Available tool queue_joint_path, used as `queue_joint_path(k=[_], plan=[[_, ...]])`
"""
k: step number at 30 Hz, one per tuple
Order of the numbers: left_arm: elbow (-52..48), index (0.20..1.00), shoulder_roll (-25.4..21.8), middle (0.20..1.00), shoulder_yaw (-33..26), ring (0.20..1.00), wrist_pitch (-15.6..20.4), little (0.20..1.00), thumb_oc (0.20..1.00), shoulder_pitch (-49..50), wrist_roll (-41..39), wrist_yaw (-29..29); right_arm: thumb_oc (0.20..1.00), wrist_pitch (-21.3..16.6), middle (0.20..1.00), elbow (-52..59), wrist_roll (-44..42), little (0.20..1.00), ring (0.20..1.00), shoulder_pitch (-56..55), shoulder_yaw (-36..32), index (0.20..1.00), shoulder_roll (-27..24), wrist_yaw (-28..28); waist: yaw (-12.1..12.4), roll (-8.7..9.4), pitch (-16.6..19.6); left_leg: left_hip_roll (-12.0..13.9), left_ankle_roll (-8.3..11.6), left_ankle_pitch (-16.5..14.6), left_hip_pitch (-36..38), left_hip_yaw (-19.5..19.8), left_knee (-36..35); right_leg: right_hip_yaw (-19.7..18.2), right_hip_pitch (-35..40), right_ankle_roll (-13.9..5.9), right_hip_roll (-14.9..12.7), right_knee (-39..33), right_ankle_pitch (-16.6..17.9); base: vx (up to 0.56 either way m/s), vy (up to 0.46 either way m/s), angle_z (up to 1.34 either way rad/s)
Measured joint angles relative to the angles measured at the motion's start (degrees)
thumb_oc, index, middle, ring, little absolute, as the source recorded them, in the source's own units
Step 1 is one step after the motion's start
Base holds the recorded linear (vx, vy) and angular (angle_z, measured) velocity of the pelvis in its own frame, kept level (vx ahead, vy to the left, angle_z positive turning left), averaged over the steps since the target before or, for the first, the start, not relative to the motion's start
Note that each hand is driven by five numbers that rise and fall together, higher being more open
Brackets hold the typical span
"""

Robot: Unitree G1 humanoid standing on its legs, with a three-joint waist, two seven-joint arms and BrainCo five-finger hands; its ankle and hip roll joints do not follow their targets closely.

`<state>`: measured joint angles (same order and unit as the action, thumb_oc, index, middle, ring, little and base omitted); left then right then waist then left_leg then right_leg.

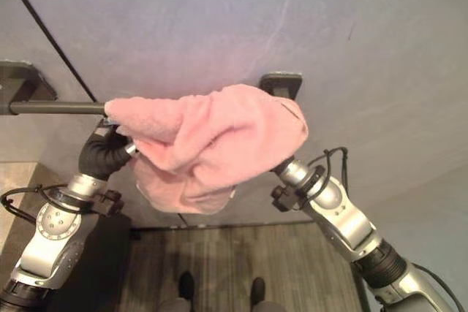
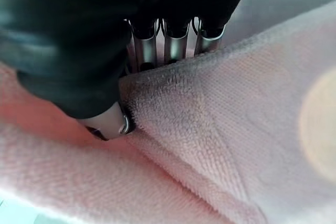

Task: Put brush and paste in cup on sink, flatten towel.

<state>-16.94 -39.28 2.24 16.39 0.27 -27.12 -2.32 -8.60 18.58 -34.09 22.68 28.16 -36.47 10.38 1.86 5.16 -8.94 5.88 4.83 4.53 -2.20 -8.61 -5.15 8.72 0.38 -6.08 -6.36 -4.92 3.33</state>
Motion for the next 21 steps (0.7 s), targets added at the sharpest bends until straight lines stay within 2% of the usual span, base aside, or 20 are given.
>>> queue_joint_path(k=[9,16,21], plan=[[0.6,0.200,1.5,0.200,-2.3,0.200,0.1,0.200,0.200,2.7,0.0,2.2,0.200,0.2,0.200,-3.0,1.3,0.200,0.200,4.2,0.4,0.200,4.9,-1.7,4.1,0.03,0.0,-0.5,0.06,0.2,-1.4,3.3,0.0,3.3,0.6,-0.12,-0.3,0.0,-0.7,-0.01,-0.001,0.20],[3.7,0.200,1.6,0.200,-1.7,0.200,-0.1,0.200,0.200,2.3,0.3,2.2,0.200,0.0,0.200,-3.3,6.2,0.200,0.200,4.4,0.3,0.200,6.7,-2.3,3.8,0.05,0.0,-1.1,0.03,0.3,-2.0,4.0,0.0,4.2,0.5,-0.24,-0.8,0.0,-0.8,0.00,0.006,0.05],[7.6,0.200,1.6,0.200,-0.2,0.200,-0.3,0.200,0.200,2.1,4.8,2.2,0.200,-0.4,0.200,-6.0,9.7,0.200,0.200,0.1,-1.1,0.200,7.4,-2.9,3.5,0.08,0.1,-1.3,0.00,0.2,-1.8,3.9,0.0,4.2,0.5,-0.26,-1.1,0.0,-0.8,0.00,0.000,-0.01]])
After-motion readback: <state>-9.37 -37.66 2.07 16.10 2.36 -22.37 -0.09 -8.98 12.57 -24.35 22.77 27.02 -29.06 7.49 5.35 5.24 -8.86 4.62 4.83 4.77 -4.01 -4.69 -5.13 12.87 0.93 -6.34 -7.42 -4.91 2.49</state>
